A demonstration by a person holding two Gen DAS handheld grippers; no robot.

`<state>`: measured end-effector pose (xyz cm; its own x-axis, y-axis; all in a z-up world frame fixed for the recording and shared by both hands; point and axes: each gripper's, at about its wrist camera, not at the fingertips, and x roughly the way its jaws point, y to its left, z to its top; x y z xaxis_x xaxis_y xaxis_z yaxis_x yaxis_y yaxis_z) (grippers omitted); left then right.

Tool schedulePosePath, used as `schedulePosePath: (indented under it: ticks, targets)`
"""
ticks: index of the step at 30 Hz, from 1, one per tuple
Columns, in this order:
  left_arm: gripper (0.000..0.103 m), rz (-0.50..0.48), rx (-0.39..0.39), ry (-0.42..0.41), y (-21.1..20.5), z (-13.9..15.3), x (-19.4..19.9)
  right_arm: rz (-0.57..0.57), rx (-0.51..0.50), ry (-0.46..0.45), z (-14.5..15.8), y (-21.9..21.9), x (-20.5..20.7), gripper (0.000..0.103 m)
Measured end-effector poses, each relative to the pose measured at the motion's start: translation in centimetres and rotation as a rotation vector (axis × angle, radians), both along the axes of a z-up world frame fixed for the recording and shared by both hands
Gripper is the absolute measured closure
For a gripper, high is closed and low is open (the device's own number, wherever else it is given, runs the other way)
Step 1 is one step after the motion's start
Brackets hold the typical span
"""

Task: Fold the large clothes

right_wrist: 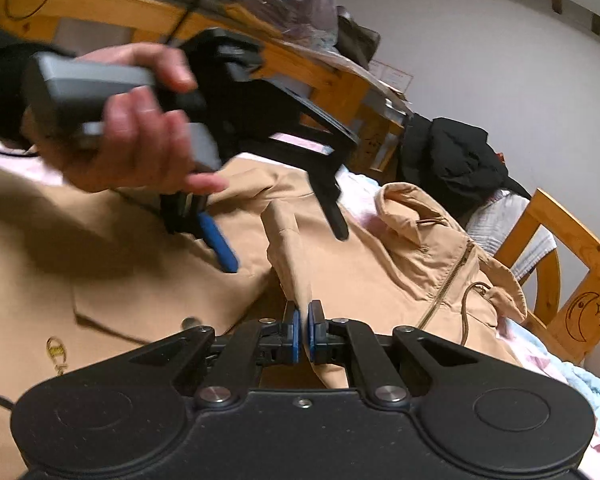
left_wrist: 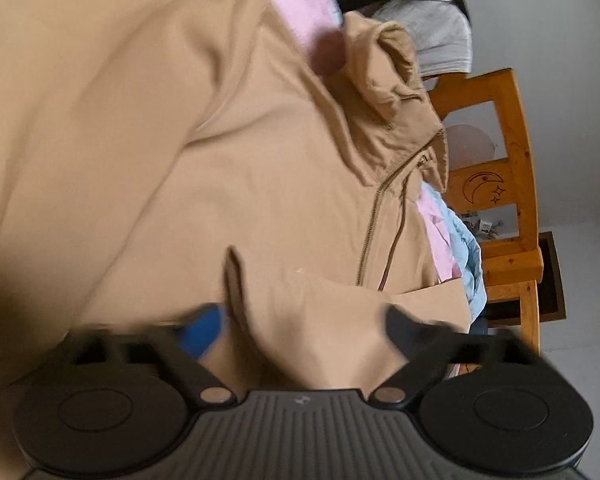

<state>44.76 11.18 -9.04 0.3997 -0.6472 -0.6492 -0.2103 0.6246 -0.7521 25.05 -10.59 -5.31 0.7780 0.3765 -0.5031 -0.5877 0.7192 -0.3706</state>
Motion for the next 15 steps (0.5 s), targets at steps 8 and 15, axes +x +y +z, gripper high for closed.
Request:
schedulePosePath:
  ticks: [8,15]
  targets:
    - [0.103,0.039,0.307,-0.259,-0.8,5.0,-1.9,-0.01,0.01,0.036,0.7,-2.0,-0.7,0.054]
    - [0.103,0.06,0.585,-0.391,-0.2,6.6,-4.5,-0.329,0.123,0.089,3.5,-11.1,4.1,0.02]
